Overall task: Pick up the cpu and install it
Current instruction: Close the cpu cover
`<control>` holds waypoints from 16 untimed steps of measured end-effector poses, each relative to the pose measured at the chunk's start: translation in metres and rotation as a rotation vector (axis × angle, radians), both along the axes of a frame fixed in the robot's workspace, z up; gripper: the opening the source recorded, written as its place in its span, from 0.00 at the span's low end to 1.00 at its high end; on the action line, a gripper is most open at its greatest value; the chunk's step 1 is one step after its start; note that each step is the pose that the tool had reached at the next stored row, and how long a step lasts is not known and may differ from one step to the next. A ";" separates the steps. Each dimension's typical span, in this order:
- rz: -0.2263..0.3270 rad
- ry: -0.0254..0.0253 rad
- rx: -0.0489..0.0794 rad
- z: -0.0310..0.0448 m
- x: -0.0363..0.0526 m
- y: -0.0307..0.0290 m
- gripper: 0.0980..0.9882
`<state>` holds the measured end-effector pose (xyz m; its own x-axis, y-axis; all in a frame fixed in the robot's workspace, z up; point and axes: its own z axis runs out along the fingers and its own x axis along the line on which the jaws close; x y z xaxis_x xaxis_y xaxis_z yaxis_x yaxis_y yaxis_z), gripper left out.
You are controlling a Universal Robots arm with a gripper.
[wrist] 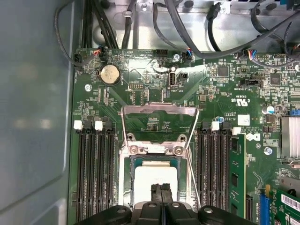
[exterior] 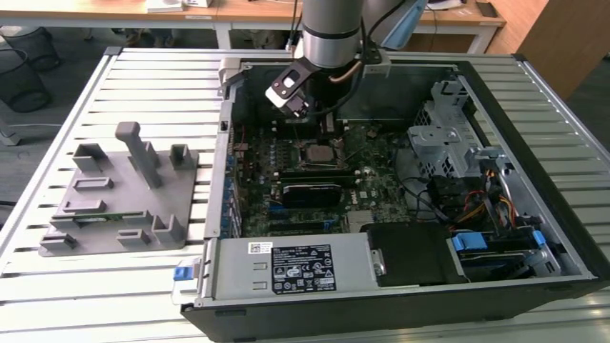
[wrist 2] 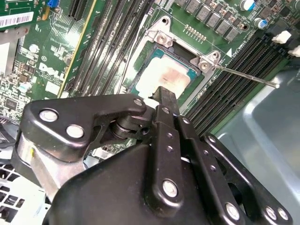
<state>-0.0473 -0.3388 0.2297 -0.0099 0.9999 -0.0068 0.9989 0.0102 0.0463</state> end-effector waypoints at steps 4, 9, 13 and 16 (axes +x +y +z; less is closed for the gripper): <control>0.000 -0.0001 0.000 0.0032 0.0000 0.0000 0.01; 0.000 0.0001 0.000 0.0106 0.0000 0.0000 0.01; 0.000 0.0002 0.000 0.0159 0.0000 0.0000 0.01; 0.000 0.0002 0.001 0.0185 0.0000 0.0000 0.01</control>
